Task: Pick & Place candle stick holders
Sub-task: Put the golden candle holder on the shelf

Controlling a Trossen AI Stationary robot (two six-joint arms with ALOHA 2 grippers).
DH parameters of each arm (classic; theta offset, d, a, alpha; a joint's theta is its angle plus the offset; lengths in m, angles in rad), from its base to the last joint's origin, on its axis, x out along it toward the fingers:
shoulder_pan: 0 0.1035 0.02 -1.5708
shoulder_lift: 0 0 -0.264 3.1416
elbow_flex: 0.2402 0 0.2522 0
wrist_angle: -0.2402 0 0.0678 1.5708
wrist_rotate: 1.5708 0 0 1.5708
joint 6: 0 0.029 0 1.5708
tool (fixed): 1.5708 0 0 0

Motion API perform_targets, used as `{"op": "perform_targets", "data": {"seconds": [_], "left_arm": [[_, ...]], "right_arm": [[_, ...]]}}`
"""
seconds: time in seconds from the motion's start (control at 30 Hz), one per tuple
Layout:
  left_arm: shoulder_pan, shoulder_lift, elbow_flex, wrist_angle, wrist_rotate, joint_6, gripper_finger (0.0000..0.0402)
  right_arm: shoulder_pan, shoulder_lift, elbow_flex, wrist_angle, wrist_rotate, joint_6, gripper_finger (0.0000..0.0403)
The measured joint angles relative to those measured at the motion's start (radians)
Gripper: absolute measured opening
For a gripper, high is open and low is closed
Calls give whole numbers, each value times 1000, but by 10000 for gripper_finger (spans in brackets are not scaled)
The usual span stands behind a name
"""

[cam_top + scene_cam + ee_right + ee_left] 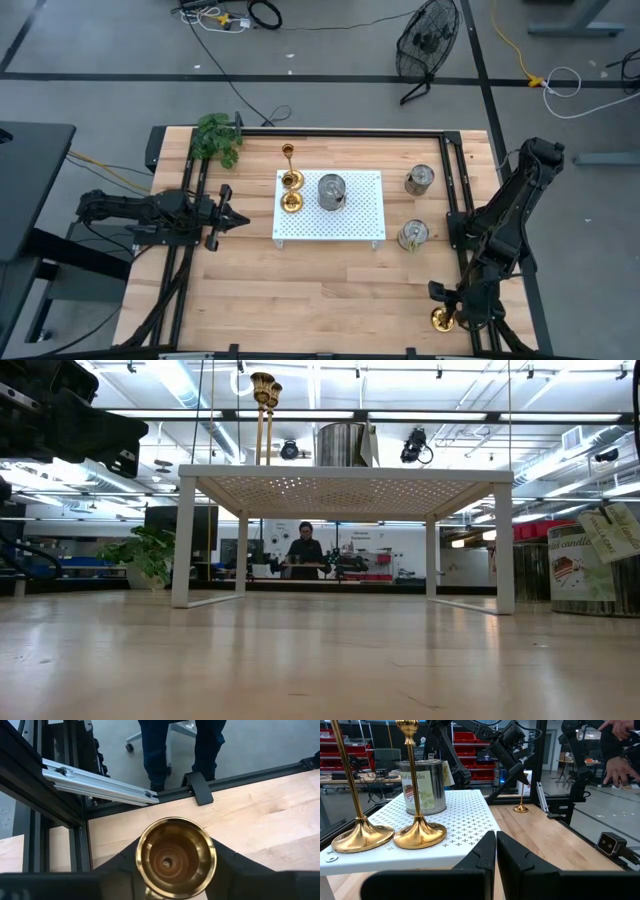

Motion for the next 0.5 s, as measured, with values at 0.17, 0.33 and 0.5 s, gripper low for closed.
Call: {"op": "perform_targets", "data": {"seconds": [0.17, 0.33, 0.5], "left_arm": [[0, 0, 0, 0, 0, 0, 19], [0, 0, 0, 0, 0, 0, 19], [0, 0, 0, 0, 0, 0, 19]], "right_arm": [[0, 0, 0, -1, 1, 1, 127], [0, 0, 0, 0, 0, 2, 113], [0, 0, 0, 0, 0, 2, 111]]}}
